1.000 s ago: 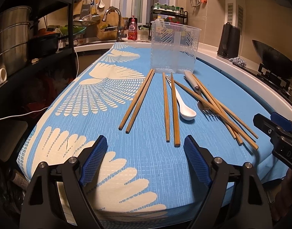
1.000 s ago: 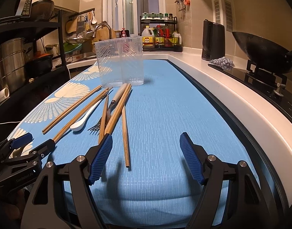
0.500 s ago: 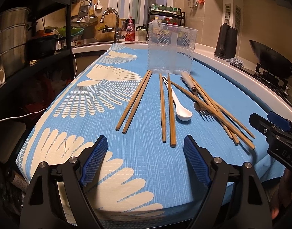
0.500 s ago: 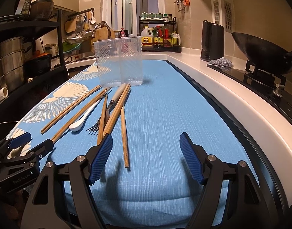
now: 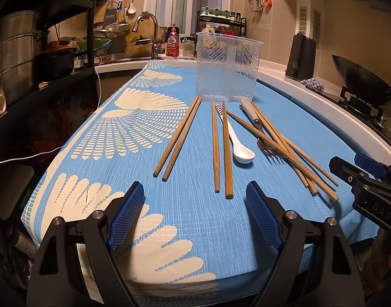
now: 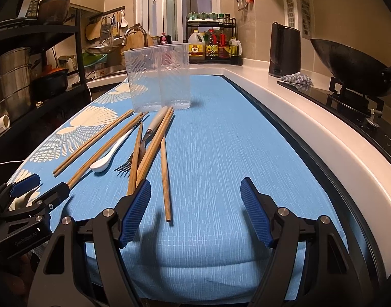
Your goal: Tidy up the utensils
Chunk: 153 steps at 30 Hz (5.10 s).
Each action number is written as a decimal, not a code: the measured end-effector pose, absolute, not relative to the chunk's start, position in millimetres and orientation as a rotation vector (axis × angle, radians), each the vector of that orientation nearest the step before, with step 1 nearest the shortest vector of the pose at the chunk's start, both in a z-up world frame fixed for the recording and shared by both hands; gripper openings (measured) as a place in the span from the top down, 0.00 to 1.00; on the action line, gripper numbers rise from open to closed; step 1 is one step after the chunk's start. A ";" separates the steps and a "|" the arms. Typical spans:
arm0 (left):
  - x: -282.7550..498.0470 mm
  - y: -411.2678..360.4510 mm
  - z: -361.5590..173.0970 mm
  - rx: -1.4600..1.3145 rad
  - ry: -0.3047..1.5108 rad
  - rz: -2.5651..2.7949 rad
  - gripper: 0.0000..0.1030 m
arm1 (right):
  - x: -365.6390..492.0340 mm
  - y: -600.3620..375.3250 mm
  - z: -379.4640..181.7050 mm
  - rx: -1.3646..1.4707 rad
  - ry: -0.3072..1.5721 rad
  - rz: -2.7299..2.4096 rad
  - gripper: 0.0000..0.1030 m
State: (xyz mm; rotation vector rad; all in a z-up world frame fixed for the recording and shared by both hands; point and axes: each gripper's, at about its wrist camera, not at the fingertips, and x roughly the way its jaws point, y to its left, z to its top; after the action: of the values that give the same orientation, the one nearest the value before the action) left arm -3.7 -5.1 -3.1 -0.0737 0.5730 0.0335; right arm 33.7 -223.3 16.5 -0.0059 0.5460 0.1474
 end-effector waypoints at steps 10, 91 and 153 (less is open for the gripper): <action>-6.2 -4.4 -0.6 -0.079 0.564 0.020 0.24 | 33.2 -222.9 17.5 -0.008 0.542 0.148 0.30; 11.5 11.4 -11.2 -0.039 0.545 -0.001 0.95 | 61.8 -243.2 -1.2 0.022 0.635 0.191 0.94; 132.3 40.2 255.3 -0.087 0.516 -0.106 0.95 | 153.6 -219.9 272.0 0.040 0.401 0.341 0.95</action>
State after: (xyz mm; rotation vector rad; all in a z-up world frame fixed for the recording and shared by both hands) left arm 132.3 40.2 255.3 -0.0869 0.5156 -0.1056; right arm 153.6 -219.9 272.0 0.0401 0.4012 0.3413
